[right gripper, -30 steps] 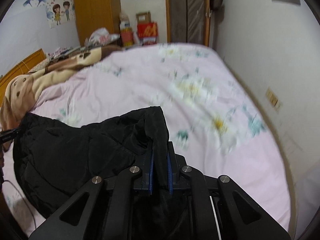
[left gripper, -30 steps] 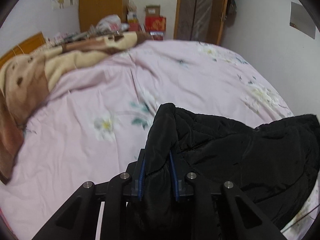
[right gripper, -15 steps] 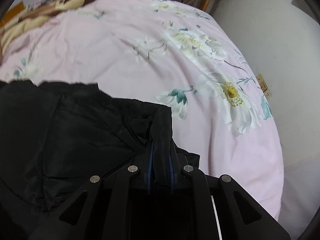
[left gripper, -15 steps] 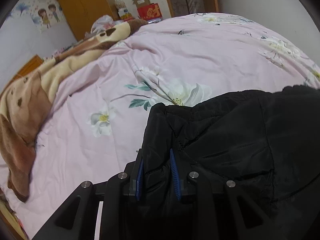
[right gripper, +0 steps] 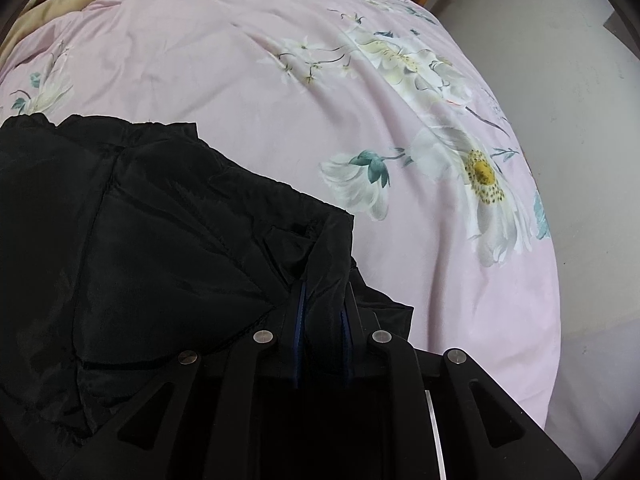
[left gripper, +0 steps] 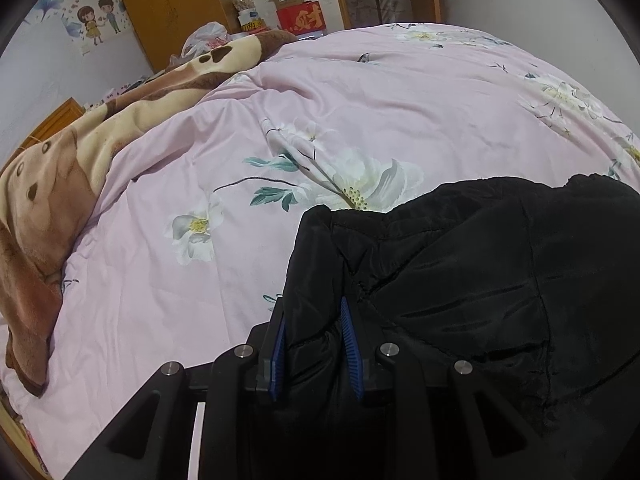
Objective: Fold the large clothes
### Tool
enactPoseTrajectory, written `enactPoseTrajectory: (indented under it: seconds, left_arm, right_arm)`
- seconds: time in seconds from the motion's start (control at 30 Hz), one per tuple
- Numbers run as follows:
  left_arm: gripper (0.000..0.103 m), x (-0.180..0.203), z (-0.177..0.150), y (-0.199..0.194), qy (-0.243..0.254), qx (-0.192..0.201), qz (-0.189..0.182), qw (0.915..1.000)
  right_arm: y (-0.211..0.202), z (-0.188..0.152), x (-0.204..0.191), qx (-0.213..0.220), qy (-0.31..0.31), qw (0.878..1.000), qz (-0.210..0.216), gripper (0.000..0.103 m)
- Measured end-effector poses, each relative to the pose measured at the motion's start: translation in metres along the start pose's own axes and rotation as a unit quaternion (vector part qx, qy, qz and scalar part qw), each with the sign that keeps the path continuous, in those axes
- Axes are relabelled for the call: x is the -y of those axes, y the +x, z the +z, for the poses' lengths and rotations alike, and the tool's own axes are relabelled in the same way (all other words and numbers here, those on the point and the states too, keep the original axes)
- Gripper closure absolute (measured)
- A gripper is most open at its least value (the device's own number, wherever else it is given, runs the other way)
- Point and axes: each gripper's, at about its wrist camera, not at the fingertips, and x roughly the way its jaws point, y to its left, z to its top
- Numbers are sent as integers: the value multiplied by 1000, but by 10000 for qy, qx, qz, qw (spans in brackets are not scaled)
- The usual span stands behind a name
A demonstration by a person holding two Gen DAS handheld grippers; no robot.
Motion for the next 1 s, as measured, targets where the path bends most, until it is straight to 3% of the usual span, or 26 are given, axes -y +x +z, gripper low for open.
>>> enactPoseTrajectory:
  seconds: [0.1,0.2,0.23,0.27,0.33,0.5,0.57,0.63,0.73,0.83,0.9,1.0]
  left_arm:
    - [76,1,0,-7,-39,67,72,9999]
    - [73,-8,2,-23,-310,115,34,9994]
    - [70,-11,2,-30,-368,177,13,9992]
    - [63,-12,2,-38,-407,237,16,9989]
    - [58,-12,2,-60,-389,420,-18,9984]
    - [44,-2,0,-112,-349,886,-104,9954]
    - [39,4,-2,-127,-447,966,-318,9938]
    - [37,17,-5,-130,-581,817,-593,9932]
    - [37,49,-14,-113,-318,468,-656,9962]
    - [37,69,-25,-85,-296,77,-653,9974]
    - [36,74,-29,-74,-296,84,-574,9979]
    - [35,77,-32,-58,-231,-29,-552,9982]
  right_arm:
    - [-5,2,2,-25,18,10000,-27,84]
    - [-29,5,9,246,348,9987,-289,68]
    - [-42,5,14,436,559,9972,-222,62]
    - [-56,4,19,642,798,9947,-47,49]
    - [-84,2,21,981,987,9903,-4,37]
    - [-144,-4,3,1868,762,9787,-381,36]
    - [-161,-13,-6,2011,728,9768,79,35]
    - [-166,-24,-23,2035,573,9758,560,35]
    - [-150,-39,-53,1760,293,9775,1124,35]
    - [-119,-46,-71,1456,391,9815,1179,35]
    - [-99,-45,-71,1298,636,9797,1385,35]
    - [-78,-41,-76,1135,739,9814,1361,31]
